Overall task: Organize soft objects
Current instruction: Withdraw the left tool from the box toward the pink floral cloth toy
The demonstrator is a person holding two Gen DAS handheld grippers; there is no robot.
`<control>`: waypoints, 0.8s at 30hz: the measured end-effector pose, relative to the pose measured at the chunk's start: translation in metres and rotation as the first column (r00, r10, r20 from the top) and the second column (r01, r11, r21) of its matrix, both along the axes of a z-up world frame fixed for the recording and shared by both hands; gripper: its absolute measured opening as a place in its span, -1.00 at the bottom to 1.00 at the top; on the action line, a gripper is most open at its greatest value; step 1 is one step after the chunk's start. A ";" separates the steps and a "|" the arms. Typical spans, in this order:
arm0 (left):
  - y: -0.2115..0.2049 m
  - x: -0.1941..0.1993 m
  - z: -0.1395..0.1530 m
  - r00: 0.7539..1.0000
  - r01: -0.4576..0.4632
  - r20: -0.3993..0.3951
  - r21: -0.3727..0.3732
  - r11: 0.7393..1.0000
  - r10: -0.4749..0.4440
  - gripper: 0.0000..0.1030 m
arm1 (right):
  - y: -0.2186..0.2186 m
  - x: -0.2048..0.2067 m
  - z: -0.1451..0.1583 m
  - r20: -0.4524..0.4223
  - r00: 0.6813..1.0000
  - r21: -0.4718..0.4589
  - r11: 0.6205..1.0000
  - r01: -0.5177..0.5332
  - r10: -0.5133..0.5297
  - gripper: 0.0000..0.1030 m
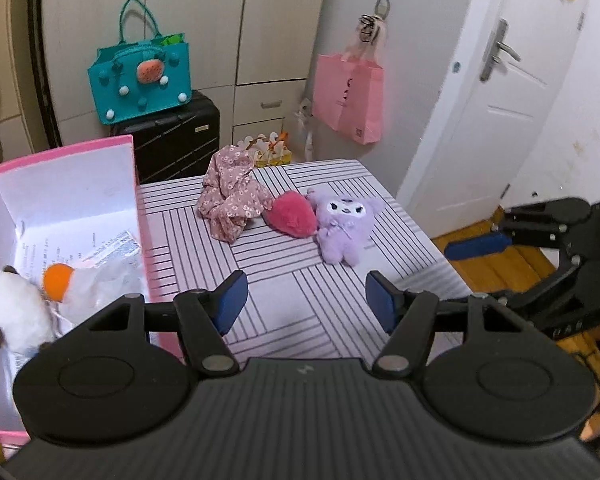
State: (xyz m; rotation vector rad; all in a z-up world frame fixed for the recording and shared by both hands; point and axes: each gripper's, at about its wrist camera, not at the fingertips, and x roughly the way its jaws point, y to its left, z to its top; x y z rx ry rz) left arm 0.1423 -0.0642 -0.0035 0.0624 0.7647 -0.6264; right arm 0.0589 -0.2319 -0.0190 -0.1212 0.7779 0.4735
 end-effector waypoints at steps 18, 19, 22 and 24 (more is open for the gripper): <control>-0.060 0.063 -0.040 0.968 -0.225 0.129 0.066 0.972 0.216 0.22 | 0.011 0.087 -0.057 0.273 0.957 -0.129 0.990 -0.061 0.094 0.37; -0.062 0.068 -0.042 0.965 -0.235 0.131 0.067 0.970 0.225 0.22 | 0.011 0.093 -0.061 0.274 0.957 -0.133 0.989 -0.059 0.094 0.37; -0.068 0.085 -0.050 0.954 -0.277 0.139 0.063 0.959 0.266 0.22 | 0.008 0.108 -0.071 0.270 0.957 -0.124 0.990 -0.071 0.103 0.37; -0.071 0.097 -0.053 0.948 -0.298 0.126 0.044 0.953 0.291 0.20 | 0.009 0.120 -0.079 0.239 0.966 -0.132 0.989 -0.068 0.098 0.38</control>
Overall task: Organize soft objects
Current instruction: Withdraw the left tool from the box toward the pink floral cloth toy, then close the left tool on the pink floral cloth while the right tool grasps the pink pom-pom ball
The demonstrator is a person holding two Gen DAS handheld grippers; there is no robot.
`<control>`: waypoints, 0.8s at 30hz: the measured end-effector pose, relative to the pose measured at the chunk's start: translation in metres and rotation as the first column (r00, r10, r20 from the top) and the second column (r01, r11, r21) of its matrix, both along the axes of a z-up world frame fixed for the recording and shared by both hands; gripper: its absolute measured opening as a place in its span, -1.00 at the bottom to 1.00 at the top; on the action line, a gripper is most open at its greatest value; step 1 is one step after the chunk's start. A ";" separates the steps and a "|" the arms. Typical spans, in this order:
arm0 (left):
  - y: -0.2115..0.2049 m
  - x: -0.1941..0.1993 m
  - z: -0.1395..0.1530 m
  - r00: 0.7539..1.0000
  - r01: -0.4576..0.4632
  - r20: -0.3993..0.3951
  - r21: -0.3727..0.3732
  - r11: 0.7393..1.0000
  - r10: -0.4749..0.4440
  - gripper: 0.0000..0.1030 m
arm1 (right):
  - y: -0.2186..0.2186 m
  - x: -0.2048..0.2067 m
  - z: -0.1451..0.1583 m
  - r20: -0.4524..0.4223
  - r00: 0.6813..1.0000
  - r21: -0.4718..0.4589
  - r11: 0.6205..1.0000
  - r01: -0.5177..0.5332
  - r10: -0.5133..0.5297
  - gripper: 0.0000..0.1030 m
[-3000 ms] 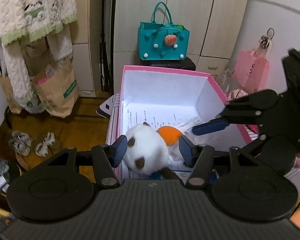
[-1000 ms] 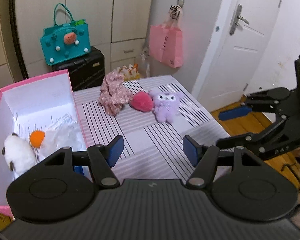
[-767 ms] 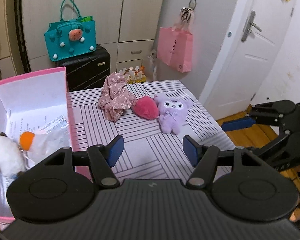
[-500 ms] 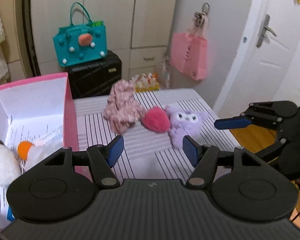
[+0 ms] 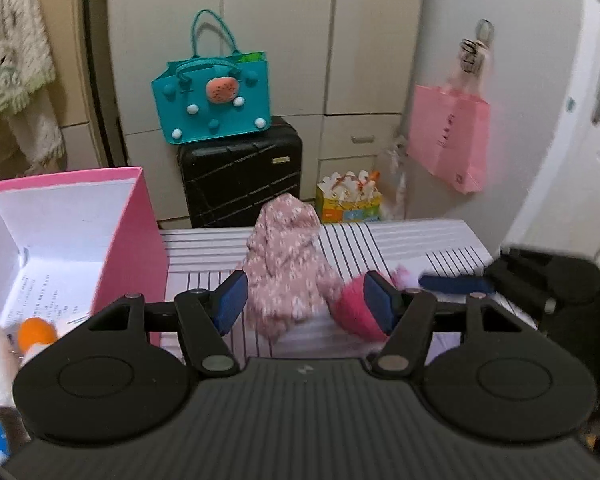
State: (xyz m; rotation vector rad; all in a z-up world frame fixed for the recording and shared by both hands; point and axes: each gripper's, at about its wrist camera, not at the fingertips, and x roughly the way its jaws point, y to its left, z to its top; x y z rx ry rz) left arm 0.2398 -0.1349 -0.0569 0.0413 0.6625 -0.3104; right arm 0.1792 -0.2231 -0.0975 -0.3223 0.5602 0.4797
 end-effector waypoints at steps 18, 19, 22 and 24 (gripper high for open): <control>-0.018 0.063 -0.040 0.985 -0.160 -0.059 0.042 0.986 0.162 0.13 | 0.001 0.039 -0.022 -0.137 0.989 0.038 0.998 0.052 -0.046 -0.01; -0.019 0.062 -0.042 0.984 -0.164 -0.059 0.052 0.985 0.167 0.09 | 0.001 0.038 -0.022 -0.138 0.989 0.037 0.998 0.049 -0.043 -0.03; -0.017 0.063 -0.046 0.982 -0.166 -0.080 0.046 0.985 0.170 -0.21 | 0.002 0.035 -0.022 -0.126 0.991 0.018 0.998 0.054 -0.051 -0.09; -0.015 0.062 -0.048 0.981 -0.161 -0.107 0.011 0.987 0.161 -0.35 | 0.005 0.033 -0.022 -0.110 0.993 -0.006 0.999 0.045 -0.045 -0.09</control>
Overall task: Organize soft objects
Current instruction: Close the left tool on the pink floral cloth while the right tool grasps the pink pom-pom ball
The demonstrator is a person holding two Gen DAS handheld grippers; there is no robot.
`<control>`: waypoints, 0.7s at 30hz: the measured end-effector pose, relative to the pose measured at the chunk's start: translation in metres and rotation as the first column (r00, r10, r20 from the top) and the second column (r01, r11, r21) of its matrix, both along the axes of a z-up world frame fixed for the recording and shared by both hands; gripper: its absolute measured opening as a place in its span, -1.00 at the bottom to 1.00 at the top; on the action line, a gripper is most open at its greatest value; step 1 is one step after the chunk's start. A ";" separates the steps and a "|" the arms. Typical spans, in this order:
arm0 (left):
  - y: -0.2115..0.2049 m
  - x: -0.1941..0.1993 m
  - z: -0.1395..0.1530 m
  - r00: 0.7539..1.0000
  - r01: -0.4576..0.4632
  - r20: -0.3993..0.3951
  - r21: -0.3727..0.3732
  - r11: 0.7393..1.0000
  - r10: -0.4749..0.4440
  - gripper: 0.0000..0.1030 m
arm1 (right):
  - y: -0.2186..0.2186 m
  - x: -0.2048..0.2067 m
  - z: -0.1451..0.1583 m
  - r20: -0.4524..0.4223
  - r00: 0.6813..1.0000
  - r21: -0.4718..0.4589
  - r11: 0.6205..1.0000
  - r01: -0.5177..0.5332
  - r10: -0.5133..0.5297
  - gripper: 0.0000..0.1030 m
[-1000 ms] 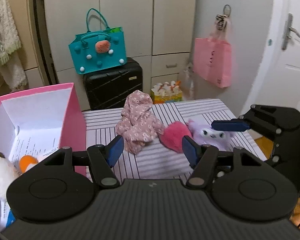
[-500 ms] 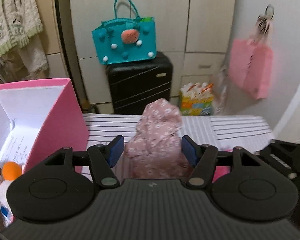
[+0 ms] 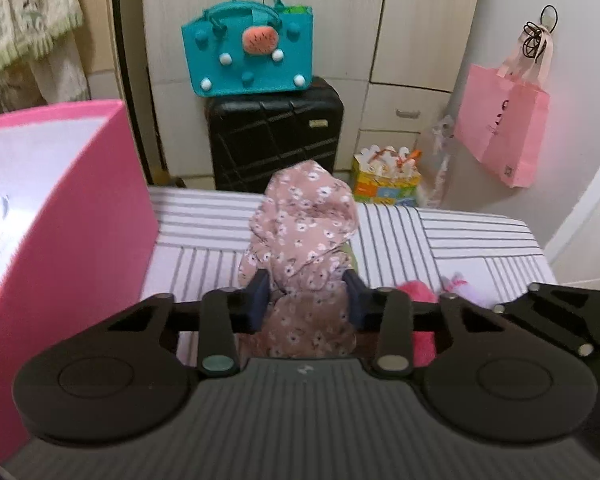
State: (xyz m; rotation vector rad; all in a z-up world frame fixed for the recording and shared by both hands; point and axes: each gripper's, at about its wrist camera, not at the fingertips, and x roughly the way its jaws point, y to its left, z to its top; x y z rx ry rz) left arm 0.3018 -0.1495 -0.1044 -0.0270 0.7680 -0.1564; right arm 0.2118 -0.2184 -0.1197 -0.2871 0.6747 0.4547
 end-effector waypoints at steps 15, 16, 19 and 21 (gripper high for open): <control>0.011 -0.033 0.006 0.999 -0.014 0.045 -0.018 1.000 0.015 -0.63 | 0.014 -0.025 0.011 0.061 0.998 -0.038 0.999 -0.028 0.030 -0.11; 0.013 -0.035 0.007 0.999 -0.016 0.046 -0.025 1.000 0.017 -0.63 | 0.014 -0.027 0.013 0.065 0.997 -0.034 0.999 -0.028 0.030 -0.11; 0.019 -0.043 0.012 0.998 -0.019 0.066 -0.035 0.999 0.021 -0.63 | 0.015 -0.034 0.018 0.079 0.997 -0.026 0.999 -0.022 0.024 -0.11; 0.024 -0.050 0.015 0.997 -0.016 0.072 -0.043 0.999 0.019 -0.63 | 0.016 -0.041 0.021 0.090 0.996 -0.027 0.999 -0.018 0.020 -0.10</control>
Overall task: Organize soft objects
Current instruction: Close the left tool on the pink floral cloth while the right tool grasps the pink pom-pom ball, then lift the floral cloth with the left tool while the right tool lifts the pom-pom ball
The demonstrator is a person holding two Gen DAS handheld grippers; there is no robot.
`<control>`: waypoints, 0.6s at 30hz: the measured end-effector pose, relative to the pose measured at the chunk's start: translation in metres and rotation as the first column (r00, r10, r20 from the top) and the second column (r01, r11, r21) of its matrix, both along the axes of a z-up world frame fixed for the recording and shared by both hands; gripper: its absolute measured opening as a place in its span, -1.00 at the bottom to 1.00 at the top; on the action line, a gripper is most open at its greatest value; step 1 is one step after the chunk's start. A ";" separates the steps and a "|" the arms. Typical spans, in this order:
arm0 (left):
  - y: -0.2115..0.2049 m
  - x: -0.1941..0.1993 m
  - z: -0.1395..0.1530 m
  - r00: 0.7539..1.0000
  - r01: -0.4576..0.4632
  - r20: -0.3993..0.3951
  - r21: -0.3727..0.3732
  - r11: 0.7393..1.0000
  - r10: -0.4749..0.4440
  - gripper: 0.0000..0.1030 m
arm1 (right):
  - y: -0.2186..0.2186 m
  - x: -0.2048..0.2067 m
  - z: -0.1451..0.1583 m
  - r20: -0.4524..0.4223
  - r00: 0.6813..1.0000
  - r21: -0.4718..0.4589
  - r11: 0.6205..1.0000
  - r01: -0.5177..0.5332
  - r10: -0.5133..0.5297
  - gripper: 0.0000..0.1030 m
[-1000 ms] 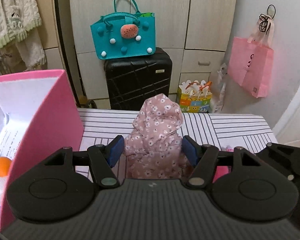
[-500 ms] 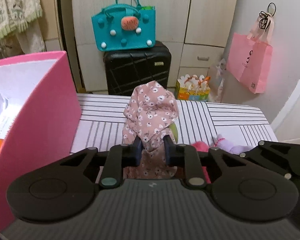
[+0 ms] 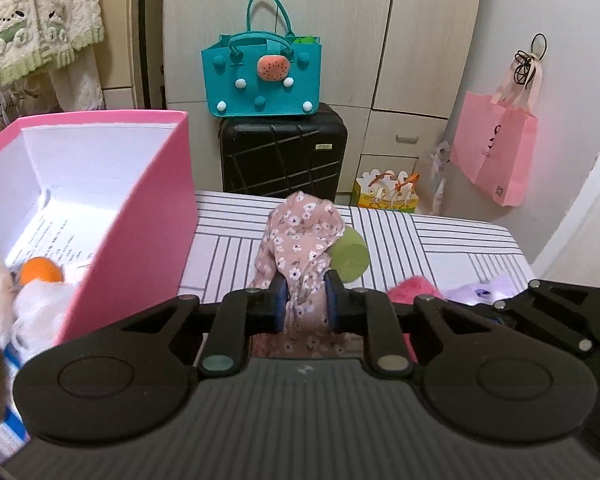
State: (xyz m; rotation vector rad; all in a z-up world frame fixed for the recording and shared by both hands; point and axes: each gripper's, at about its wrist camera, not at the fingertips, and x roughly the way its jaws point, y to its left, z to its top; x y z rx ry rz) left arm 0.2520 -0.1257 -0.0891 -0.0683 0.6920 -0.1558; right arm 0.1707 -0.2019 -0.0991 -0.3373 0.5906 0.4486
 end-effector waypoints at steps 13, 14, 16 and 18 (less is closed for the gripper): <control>0.022 -0.052 0.031 0.996 0.080 0.042 -0.041 0.996 -0.078 -0.63 | 0.010 -0.042 0.011 0.027 0.999 -0.059 0.998 -0.028 0.029 -0.10; 0.023 -0.055 0.030 0.995 0.089 0.038 -0.040 0.995 -0.087 -0.63 | 0.010 -0.043 0.010 0.019 0.999 -0.056 0.998 -0.031 0.032 -0.10; 0.024 -0.058 0.027 0.995 0.100 0.023 -0.041 0.994 -0.099 -0.63 | 0.009 -0.044 0.006 -0.005 0.999 -0.048 0.998 -0.033 0.032 -0.10; 0.024 -0.056 0.021 0.995 0.099 -0.008 -0.041 0.994 -0.099 -0.63 | 0.006 -0.044 0.002 -0.033 0.999 -0.033 0.999 -0.023 0.022 -0.10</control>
